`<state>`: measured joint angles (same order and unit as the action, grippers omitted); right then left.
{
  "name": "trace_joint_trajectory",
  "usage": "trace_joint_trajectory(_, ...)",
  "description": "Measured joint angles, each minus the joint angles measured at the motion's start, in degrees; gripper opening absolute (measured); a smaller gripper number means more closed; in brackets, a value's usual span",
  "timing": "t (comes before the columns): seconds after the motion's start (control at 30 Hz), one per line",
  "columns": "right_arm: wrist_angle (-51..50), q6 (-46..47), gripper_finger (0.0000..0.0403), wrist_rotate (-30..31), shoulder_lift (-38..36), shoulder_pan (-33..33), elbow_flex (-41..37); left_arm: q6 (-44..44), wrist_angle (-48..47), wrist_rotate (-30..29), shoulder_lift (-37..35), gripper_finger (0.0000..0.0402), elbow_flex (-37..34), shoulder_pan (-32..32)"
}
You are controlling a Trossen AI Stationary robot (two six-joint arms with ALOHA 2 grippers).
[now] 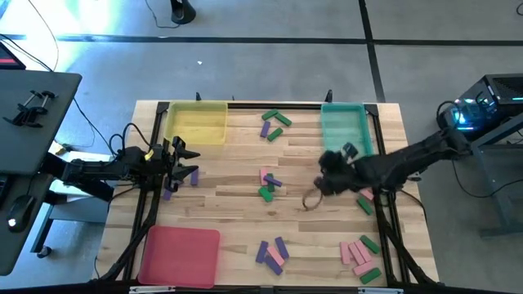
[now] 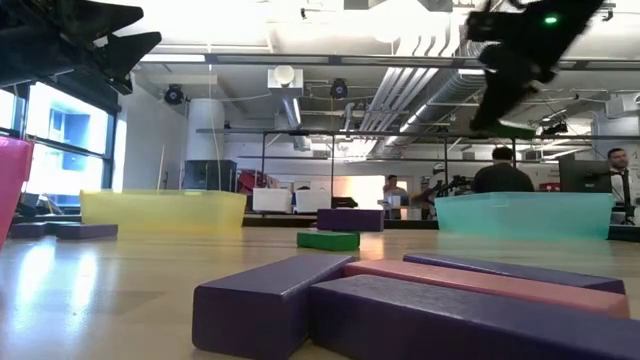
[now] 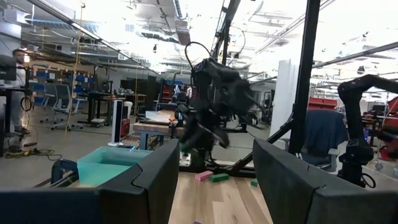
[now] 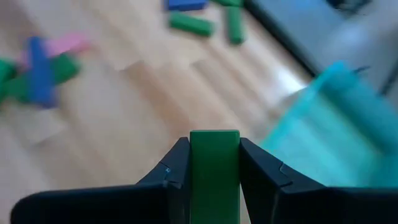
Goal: Sort blocks
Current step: Put the green wooden block into the green bin
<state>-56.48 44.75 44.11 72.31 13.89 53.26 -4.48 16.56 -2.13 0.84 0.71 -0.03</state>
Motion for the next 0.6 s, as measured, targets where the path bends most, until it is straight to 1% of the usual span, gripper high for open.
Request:
trace_joint_trajectory(0.07,-2.2,-4.1,0.0078,0.1,-0.4,-5.0,2.1,-0.3,0.0,0.0,0.0,0.0191,0.0,0.0)
trace_joint_trajectory(0.17,-2.1,-10.9,0.0078,-1.1,-2.1,-13.0,3.3,-1.1,-0.1,0.0,0.0,0.0191,0.0,0.0)
trace_joint_trajectory(0.27,-0.6,-17.7,0.0078,-6.5,-4.7,-22.7,2.9,-1.4,-0.4,0.0,0.0,0.0191,0.0,0.0)
trace_joint_trajectory(0.4,3.2,-23.9,0.0078,-13.4,-7.2,-36.4,1.4,-1.4,-0.4,0.0,0.0,0.0191,0.0,0.0)
trace_joint_trajectory(0.53,10.5,-29.2,0.0078,-23.5,-6.3,-49.2,-0.5,-1.4,-0.3,-0.1,0.0,0.0191,0.0,0.0)
trace_joint_trajectory(0.6,14.7,-30.8,0.0078,-27.9,-4.8,-54.4,-1.9,-1.4,-0.2,-0.1,0.0,0.0191,0.0,0.0)
